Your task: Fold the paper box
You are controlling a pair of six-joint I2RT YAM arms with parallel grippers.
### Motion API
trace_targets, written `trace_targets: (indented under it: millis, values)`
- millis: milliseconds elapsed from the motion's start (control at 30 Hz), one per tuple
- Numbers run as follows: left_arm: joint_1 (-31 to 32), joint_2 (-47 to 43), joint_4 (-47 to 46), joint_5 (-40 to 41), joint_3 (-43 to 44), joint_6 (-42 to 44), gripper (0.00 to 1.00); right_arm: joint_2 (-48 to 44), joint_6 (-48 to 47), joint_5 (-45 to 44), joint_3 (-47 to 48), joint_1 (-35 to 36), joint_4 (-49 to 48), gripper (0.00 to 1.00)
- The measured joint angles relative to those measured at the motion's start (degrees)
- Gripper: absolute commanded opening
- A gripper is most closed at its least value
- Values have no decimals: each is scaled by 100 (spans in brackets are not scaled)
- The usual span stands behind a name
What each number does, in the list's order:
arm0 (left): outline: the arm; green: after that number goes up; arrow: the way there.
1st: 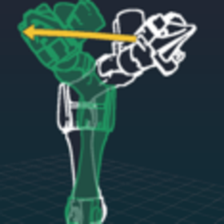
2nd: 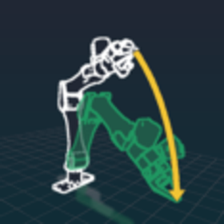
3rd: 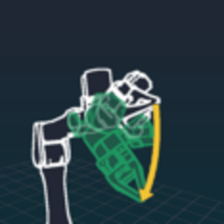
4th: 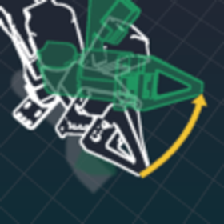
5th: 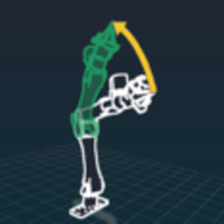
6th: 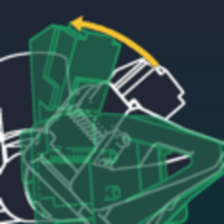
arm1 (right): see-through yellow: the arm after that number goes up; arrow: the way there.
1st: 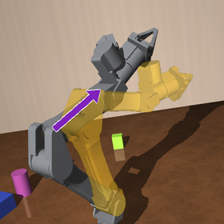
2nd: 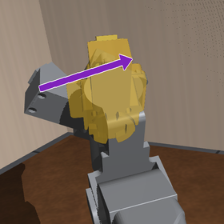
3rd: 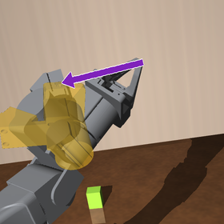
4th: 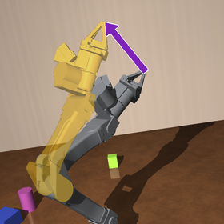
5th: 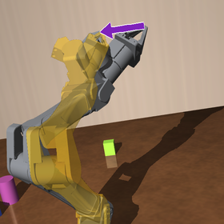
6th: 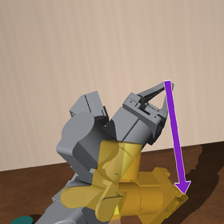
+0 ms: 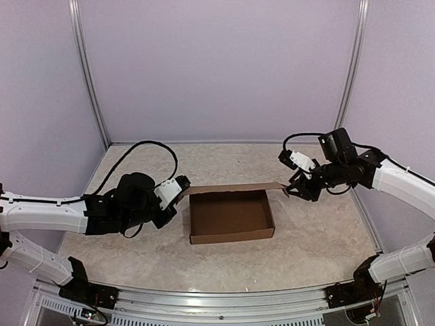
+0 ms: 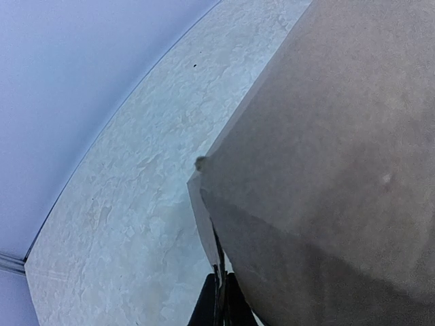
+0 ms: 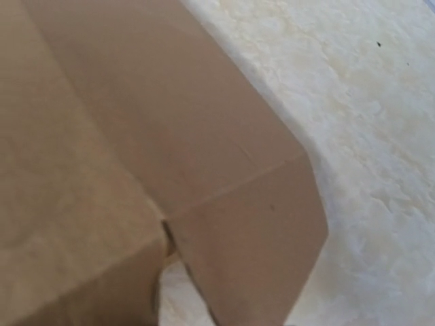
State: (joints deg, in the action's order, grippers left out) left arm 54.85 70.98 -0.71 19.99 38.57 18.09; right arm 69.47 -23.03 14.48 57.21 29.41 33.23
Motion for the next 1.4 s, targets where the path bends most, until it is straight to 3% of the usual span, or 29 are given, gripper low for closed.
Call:
trace_targets:
  millis: [400,833,1100,1400]
  values:
    - [39,0,59,2,4,0,0,120,-55,-457,0,236,-107,23]
    - [68,0,201,-4,90,-7,0,310,-107,-822,-24,334,-365,0]
    - [74,-11,538,-85,424,-114,0,90,229,-791,-155,356,-442,0]
    - [74,-2,1182,-520,1226,-461,0,-57,1362,-673,-66,385,-378,0]
